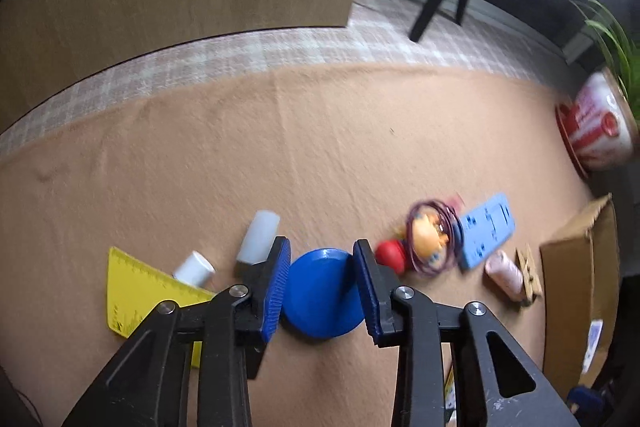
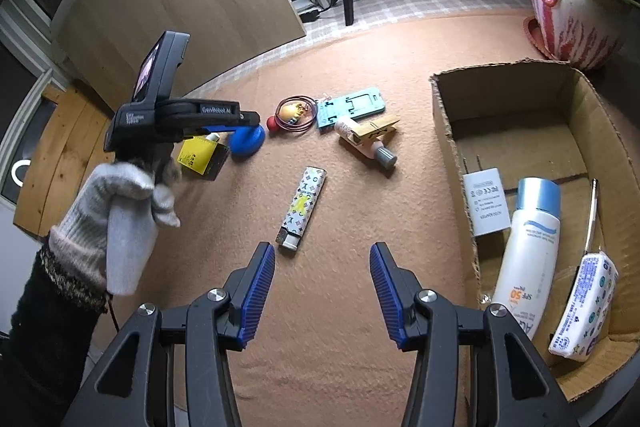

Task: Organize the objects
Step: 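Move the left tool to the blue round lid and grasp it, then grasp the patterned lighter with the right tool while the left tool holds the blue lid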

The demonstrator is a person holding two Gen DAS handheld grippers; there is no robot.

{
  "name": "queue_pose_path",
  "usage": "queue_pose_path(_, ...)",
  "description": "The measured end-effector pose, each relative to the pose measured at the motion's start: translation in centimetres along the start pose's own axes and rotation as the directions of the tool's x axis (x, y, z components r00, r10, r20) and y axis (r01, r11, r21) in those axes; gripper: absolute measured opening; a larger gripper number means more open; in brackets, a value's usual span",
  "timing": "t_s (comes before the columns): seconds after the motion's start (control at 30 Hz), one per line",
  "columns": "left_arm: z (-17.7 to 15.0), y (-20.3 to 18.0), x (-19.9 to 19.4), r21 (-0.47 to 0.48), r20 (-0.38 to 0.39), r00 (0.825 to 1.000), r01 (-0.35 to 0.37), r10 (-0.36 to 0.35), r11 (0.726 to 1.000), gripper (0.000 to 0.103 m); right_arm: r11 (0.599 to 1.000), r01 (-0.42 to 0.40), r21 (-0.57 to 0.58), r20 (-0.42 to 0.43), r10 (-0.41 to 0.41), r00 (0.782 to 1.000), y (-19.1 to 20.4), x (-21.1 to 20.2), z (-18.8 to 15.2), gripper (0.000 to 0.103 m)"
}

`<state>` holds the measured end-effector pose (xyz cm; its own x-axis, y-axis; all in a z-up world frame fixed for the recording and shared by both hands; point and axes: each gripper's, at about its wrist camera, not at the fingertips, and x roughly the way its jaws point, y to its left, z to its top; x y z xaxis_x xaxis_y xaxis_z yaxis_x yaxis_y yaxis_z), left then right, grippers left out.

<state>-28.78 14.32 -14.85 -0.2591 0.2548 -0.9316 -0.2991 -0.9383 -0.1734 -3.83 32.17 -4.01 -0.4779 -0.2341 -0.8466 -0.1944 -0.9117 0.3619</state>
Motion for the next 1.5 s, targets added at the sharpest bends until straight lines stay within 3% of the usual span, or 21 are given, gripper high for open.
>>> queue_pose_path(0.47, -5.7, -3.8, -1.4, 0.14, 0.003, 1.0, 0.029, -0.029, 0.99, 0.035, 1.0, 0.01, -0.013, -0.025, -0.011, 1.0, 0.3, 1.7, 0.6, 0.046)
queue_pose_path(0.93, -11.9, -2.6, -3.9, 0.133, 0.021, 0.999, 0.047, -0.05, 0.99, 0.036, 0.998, 0.041, -0.053, -0.068, -0.045, 0.997, 1.0, 5.0, 1.3, 0.046)
queue_pose_path(1.0, -12.6, -2.0, -4.4, 0.114, 0.028, 0.999, 0.044, -0.047, 0.993, 0.041, 0.997, 0.05, -0.066, -0.074, -0.055, 0.996, 1.4, 5.6, 1.7, 0.046)
queue_pose_path(1.07, -13.0, -1.6, -4.8, 0.106, 0.041, 0.998, 0.045, -0.05, 0.993, 0.06, 0.996, 0.056, -0.076, -0.081, -0.062, 0.995, 1.9, 6.3, 2.1, 0.046)
queue_pose_path(1.17, -14.1, -1.4, -5.8, 0.11, 0.064, 0.997, 0.039, -0.046, 0.993, 0.076, 0.995, 0.058, -0.084, -0.098, -0.066, 0.993, 2.6, 7.3, 2.7, 0.046)
queue_pose_path(1.5, -14.6, -1.6, -5.3, 0.107, 0.065, 0.998, 0.016, -0.023, 0.994, 0.079, 0.989, 0.097, -0.109, -0.164, -0.114, 0.98, 3.7, 10.7, 3.5, 0.046)
